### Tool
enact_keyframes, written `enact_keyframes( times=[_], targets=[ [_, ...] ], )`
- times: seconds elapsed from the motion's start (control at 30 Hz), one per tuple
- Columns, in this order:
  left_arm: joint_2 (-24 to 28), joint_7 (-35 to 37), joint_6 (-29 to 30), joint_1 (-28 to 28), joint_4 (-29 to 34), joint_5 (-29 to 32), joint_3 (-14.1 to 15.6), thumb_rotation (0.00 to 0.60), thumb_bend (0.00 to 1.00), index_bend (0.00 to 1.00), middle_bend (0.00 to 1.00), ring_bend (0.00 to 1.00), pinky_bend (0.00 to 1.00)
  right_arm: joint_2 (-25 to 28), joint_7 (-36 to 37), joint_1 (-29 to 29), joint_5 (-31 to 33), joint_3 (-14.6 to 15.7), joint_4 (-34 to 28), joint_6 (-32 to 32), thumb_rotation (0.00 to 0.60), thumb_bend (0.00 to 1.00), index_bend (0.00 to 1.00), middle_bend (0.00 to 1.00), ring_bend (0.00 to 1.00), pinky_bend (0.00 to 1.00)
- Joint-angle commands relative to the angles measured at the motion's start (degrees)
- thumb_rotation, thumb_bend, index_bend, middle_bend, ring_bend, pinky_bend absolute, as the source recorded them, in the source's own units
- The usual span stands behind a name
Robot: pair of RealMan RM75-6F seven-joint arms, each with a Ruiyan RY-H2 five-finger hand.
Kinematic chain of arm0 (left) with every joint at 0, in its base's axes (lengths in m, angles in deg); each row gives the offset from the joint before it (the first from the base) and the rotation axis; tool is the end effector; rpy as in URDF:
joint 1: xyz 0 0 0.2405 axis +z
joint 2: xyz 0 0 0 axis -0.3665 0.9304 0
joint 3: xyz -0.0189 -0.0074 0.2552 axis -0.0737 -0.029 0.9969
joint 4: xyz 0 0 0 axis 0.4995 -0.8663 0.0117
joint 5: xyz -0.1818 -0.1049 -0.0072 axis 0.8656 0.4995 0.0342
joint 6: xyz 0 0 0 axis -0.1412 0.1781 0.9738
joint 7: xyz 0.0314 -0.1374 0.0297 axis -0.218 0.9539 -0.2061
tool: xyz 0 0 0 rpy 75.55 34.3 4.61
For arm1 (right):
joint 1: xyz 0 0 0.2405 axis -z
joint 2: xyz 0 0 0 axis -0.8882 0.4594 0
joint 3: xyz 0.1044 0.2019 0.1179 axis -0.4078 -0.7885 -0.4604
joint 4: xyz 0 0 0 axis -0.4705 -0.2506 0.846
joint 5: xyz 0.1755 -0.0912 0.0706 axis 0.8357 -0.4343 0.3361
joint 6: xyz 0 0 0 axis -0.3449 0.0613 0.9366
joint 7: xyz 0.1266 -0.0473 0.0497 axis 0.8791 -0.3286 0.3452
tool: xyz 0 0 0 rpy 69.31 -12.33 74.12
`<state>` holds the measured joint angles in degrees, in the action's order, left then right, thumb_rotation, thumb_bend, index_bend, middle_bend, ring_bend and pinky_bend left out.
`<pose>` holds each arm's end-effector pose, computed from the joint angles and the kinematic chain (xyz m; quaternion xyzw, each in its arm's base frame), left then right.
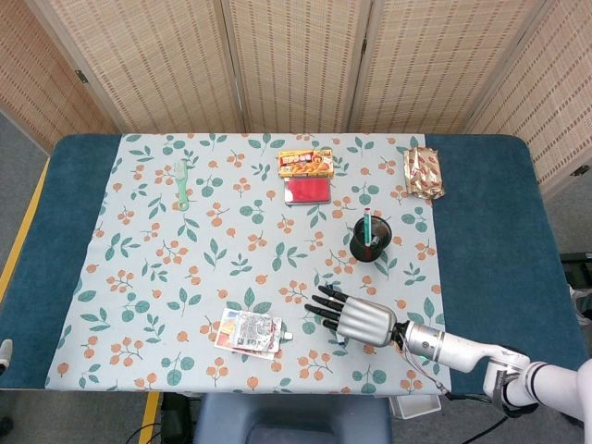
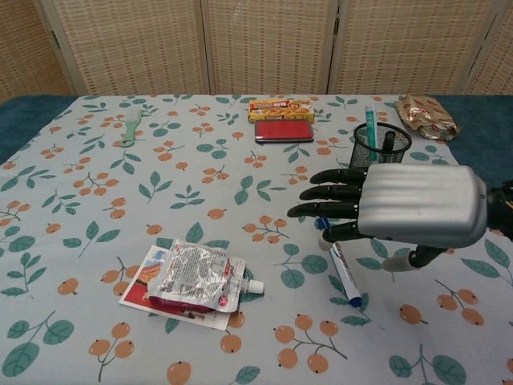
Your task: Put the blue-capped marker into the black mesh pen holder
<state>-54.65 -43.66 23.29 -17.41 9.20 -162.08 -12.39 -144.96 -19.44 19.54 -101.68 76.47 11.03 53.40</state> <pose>-0.3164 0.1329 0.2103 -0.5240 -0.3484 -0.3800 0.6779 -0.1802 -0.2854 -0.0128 0.9217 0.0528 0.3086 0.2291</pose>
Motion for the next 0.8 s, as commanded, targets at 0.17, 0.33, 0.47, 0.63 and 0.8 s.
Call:
enact_keyframes(
  times=[0.17,0.33,0.47,0.63,0.8],
  targets=[
    [0.57,1.36,0.09,0.29,-0.28,0.08,-0.18,0.600,0.40,0.00,0.17,0.06,0.27,-3.34,0.15,-2.98,-0.74,1.72,2.14,-0.85,0.600,0.25,0.34,0.00,0.00,0.00],
    [0.65,1.62,0.36,0.53,-0.33,-0.10,-0.17,0.600,0.40,0.00,0.17,0.06,0.27,-3.70,-0.31,-3.41,-0.10,2.63,2.79,-0.32,0.600,0.25,0.36,0.00,0.00,0.00],
    [0.49,1.21,0.08,0.45,-0.30,-0.19,-0.13,0.600,0.40,0.00,0.17,0.06,0.27,-3.44,-0.40,-3.32,0.61,3.55,3.65,0.47,0.600,0.26,0.37,0.00,0.00,0.00],
    [0.37,0.88,0.00,0.44,-0.20,-0.32,-0.10,0.600,0.40,0.00,0.17,0.06,0.27,-4.35,0.54,-3.42,1.41,4.54,5.42,0.92,0.600,0.26,0.37,0.00,0.00,0.00],
    [0.43,1.07,0.05,0.55,-0.29,-0.20,-0.20,0.600,0.40,0.00,0.17,0.06,0.27,-5.65,1.08,-3.55,1.85,5.48,7.15,1.47,0.600,0.28,0.37,0.00,0.00,0.00]
  ],
)
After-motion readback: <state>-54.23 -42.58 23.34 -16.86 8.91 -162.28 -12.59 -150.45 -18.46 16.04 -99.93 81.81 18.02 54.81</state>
